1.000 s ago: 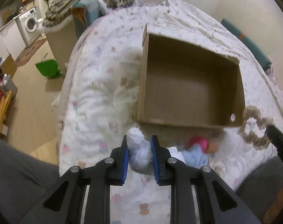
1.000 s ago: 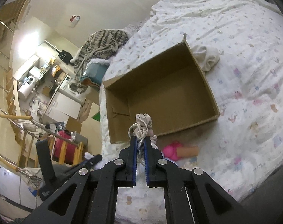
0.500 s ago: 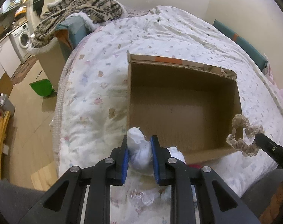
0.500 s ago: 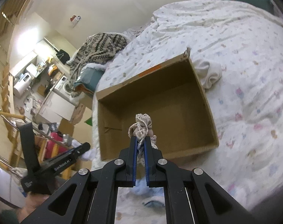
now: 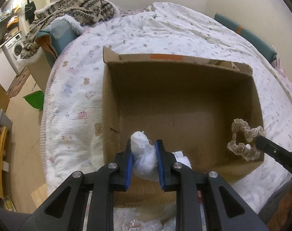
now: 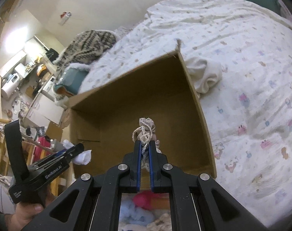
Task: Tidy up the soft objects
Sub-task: 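Carry the sock and scrunchie over the box with both tools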
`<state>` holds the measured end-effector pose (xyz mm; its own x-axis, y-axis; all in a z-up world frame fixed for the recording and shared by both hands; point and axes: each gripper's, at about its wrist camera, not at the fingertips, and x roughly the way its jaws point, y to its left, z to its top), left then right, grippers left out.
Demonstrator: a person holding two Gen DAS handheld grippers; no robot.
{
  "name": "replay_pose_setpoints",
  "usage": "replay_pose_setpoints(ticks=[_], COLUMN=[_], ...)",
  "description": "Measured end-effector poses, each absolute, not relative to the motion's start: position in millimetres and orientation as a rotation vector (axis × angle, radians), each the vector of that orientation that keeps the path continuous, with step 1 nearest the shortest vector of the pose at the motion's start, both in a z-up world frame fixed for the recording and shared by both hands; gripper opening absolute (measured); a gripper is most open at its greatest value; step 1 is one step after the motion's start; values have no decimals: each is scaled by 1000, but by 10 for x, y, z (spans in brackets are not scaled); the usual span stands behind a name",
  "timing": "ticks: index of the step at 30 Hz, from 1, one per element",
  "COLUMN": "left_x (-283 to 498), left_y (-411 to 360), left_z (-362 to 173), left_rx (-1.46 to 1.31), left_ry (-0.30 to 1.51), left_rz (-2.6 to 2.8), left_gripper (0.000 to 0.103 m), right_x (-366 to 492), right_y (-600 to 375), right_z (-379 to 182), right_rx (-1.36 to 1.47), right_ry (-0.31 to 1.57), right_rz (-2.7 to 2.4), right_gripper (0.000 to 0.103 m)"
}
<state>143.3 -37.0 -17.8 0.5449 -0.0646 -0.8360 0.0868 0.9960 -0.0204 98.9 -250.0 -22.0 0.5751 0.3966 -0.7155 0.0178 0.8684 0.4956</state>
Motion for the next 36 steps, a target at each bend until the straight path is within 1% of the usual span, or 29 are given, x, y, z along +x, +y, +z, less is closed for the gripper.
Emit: replay_pose_setpoints(ticks=[6,14,28,30,36], left_x=[1441,1418,1436,1428,1413], left_y=[-377,-405,-368,-376,-405], left_z=[-345,-421,-444,-442,-438], left_rx=[19,33,5,8,13], left_ry=[990,997,1009,1008,1009], left_rz=[-96,-107,-101,-104,-110], left_gripper=[20,21,21,23,24], right_x=[1059,1078,1076,1074,1084], right_y=[-2419,-2374,-2371,-2372,-2359], right_z=[-374,-465,-506,-506,-511], right_rx=[437,396,408,407,402], right_ry=[987,1022,1041,1041,1047], right_rz=[210,197,184,187,196], right_gripper=[8,8,9,9,9])
